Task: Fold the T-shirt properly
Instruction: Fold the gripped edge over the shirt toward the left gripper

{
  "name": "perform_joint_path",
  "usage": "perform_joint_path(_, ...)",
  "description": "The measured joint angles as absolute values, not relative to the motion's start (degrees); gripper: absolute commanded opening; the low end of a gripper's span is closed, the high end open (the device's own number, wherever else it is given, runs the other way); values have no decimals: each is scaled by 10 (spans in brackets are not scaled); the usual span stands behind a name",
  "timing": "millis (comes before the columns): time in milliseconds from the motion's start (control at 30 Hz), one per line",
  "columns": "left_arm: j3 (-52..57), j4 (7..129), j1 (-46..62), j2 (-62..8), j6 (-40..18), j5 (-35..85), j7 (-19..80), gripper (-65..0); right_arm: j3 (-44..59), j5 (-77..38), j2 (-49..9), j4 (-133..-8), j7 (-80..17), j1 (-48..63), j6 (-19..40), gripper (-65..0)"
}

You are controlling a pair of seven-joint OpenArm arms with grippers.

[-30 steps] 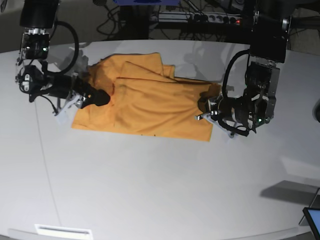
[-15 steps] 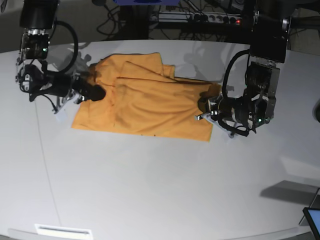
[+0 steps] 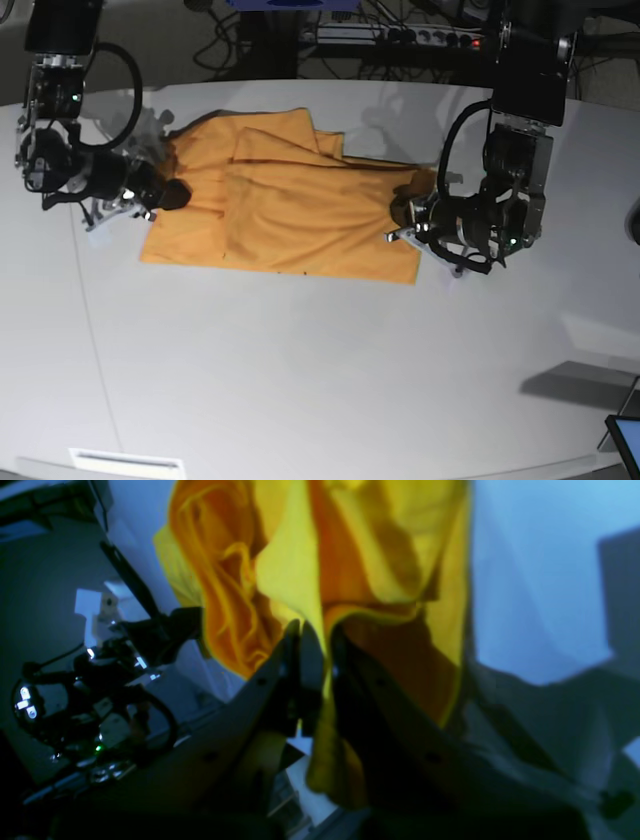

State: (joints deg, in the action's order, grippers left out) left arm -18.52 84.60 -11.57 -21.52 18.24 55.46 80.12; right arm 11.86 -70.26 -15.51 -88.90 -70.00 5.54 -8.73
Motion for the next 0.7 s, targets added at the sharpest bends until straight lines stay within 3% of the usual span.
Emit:
perform_joint_path(167, -195, 869, -114, -203, 188, 536, 795, -650, 118, -694, -155, -893, -700, 58, -121, -646)
perform_joint_path(267, -239, 889, -119, -204, 191, 529, 792, -650, 110, -628, -149, -935, -694, 61, -165, -646)
perform_joint_path(600, -223, 931, -121, -204, 191, 530, 802, -650, 29, -421, -88, -1044, -695, 70, -177, -646)
perform_joint_path(700, -218, 943, -119, -226, 191, 537, 802, -650, 27, -385, -76, -1056, -696, 70, -207, -647)
